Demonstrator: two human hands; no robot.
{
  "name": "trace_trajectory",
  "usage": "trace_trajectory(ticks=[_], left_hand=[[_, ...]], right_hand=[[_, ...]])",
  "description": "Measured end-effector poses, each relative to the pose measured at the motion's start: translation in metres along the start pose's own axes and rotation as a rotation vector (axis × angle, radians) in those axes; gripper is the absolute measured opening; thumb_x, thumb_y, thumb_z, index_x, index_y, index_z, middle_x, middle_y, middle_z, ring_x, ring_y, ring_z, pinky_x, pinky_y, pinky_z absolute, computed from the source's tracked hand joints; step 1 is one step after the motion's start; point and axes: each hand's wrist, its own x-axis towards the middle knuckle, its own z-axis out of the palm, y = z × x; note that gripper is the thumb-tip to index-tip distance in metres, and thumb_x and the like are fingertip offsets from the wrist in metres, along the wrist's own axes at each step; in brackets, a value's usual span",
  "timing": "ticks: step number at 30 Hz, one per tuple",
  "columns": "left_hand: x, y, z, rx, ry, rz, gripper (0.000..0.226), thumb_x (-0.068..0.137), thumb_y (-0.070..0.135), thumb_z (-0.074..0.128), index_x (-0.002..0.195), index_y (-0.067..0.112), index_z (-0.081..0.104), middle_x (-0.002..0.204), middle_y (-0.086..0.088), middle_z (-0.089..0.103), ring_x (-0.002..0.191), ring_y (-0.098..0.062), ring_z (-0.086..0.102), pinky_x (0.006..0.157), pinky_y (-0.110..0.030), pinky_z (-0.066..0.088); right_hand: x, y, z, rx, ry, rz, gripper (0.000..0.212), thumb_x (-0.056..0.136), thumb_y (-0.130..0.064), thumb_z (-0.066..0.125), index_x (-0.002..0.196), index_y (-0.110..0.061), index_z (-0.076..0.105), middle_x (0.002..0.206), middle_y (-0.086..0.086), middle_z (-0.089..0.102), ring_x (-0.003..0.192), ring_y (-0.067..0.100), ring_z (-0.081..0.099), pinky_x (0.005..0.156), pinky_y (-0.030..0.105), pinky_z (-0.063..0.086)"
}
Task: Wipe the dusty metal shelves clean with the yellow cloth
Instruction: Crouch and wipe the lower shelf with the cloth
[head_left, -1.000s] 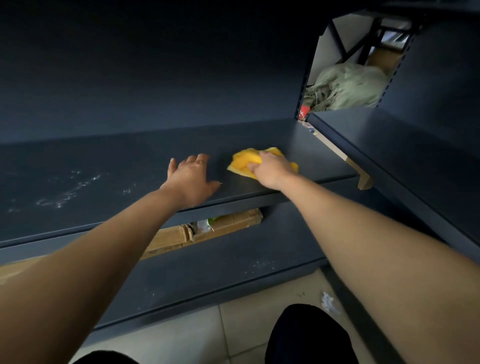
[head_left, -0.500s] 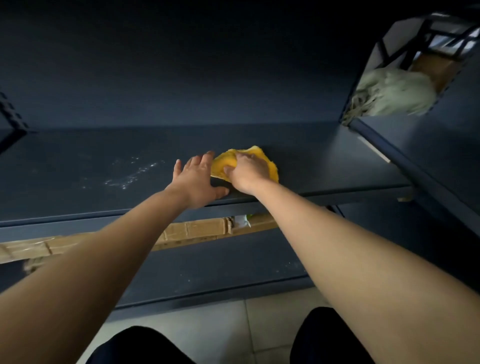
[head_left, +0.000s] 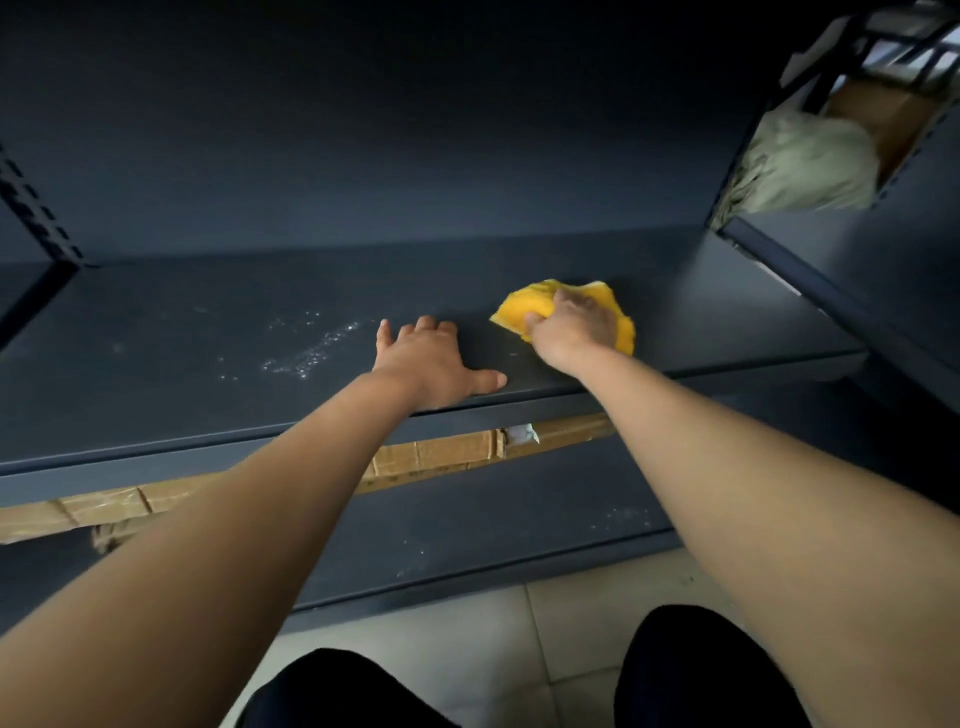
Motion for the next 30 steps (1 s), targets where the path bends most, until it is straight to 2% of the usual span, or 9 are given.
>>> trace_trajectory(ticks=[4, 7, 13, 18, 23, 25, 27, 30], left_hand=[[0.011, 0.002, -0.006, 0.106, -0.059, 0.030, 0.099, 0.071, 0.078, 0.048, 0.147, 0.017, 0.026, 0.152, -0.009, 0.028, 0.141, -0.028, 0.023, 0.116, -0.053, 0.004], [0.013, 0.007, -0.014, 0.168, -0.116, 0.035, 0.098, 0.074, 0.076, 0.048, 0.147, 0.016, 0.023, 0.152, -0.012, 0.027, 0.140, -0.030, 0.024, 0.115, -0.054, 0.005], [0.017, 0.022, -0.030, 0.216, -0.223, 0.041, 0.089, 0.076, 0.068, 0.055, 0.140, 0.010, 0.034, 0.148, -0.013, 0.033, 0.137, -0.031, 0.031, 0.115, -0.053, 0.009], [0.023, 0.022, -0.021, 0.090, -0.201, 0.088, 0.088, 0.079, 0.065, 0.054, 0.145, 0.013, 0.027, 0.150, -0.007, 0.030, 0.139, -0.027, 0.028, 0.116, -0.047, 0.003], [0.015, 0.013, -0.011, -0.023, -0.133, 0.036, 0.094, 0.078, 0.065, 0.055, 0.148, 0.014, 0.019, 0.155, -0.006, 0.022, 0.143, -0.024, 0.020, 0.117, -0.046, -0.002], [0.012, 0.012, -0.011, -0.092, -0.106, 0.022, 0.099, 0.075, 0.063, 0.061, 0.148, 0.012, 0.018, 0.154, -0.006, 0.022, 0.143, -0.025, 0.019, 0.118, -0.044, 0.005], [0.012, 0.013, -0.012, -0.172, -0.098, 0.001, 0.102, 0.072, 0.059, 0.067, 0.148, 0.011, 0.019, 0.153, -0.007, 0.024, 0.142, -0.026, 0.020, 0.118, -0.040, 0.012], [0.018, 0.012, -0.010, -0.135, -0.093, -0.013, 0.105, 0.069, 0.063, 0.067, 0.147, 0.010, 0.020, 0.153, -0.007, 0.025, 0.142, -0.025, 0.020, 0.119, -0.041, 0.006]], right_hand=[[-0.011, -0.027, 0.008, 0.021, -0.019, -0.154, 0.058, 0.099, -0.044, 0.033, 0.147, -0.012, 0.026, 0.154, 0.011, 0.027, 0.143, 0.027, 0.022, 0.118, 0.037, 0.015], [-0.008, -0.017, 0.003, 0.071, -0.052, -0.180, 0.057, 0.098, -0.044, 0.037, 0.146, -0.013, 0.030, 0.151, 0.011, 0.034, 0.140, 0.028, 0.030, 0.116, 0.037, 0.023], [-0.004, 0.019, -0.003, 0.072, 0.034, -0.038, 0.057, 0.098, -0.043, 0.038, 0.143, -0.009, 0.034, 0.146, 0.013, 0.040, 0.137, 0.028, 0.033, 0.116, 0.038, 0.022], [0.009, 0.028, -0.011, 0.057, 0.017, -0.008, 0.056, 0.098, -0.043, 0.037, 0.142, -0.008, 0.035, 0.147, 0.011, 0.039, 0.137, 0.029, 0.033, 0.116, 0.038, 0.022], [0.037, 0.030, -0.011, 0.044, 0.021, 0.139, 0.061, 0.097, -0.045, 0.034, 0.144, -0.007, 0.029, 0.151, 0.012, 0.033, 0.141, 0.030, 0.025, 0.118, 0.041, 0.017], [0.044, 0.012, -0.011, 0.050, -0.039, 0.093, 0.065, 0.096, -0.049, 0.035, 0.147, -0.010, 0.026, 0.153, 0.010, 0.028, 0.143, 0.029, 0.019, 0.118, 0.041, 0.012], [0.051, -0.009, -0.009, 0.051, -0.103, -0.028, 0.066, 0.095, -0.050, 0.036, 0.149, -0.014, 0.022, 0.156, 0.011, 0.023, 0.144, 0.029, 0.019, 0.118, 0.040, 0.014], [0.059, -0.039, -0.001, 0.047, -0.185, -0.219, 0.066, 0.096, -0.049, 0.036, 0.151, -0.018, 0.017, 0.158, 0.009, 0.016, 0.146, 0.028, 0.015, 0.119, 0.039, 0.013]])
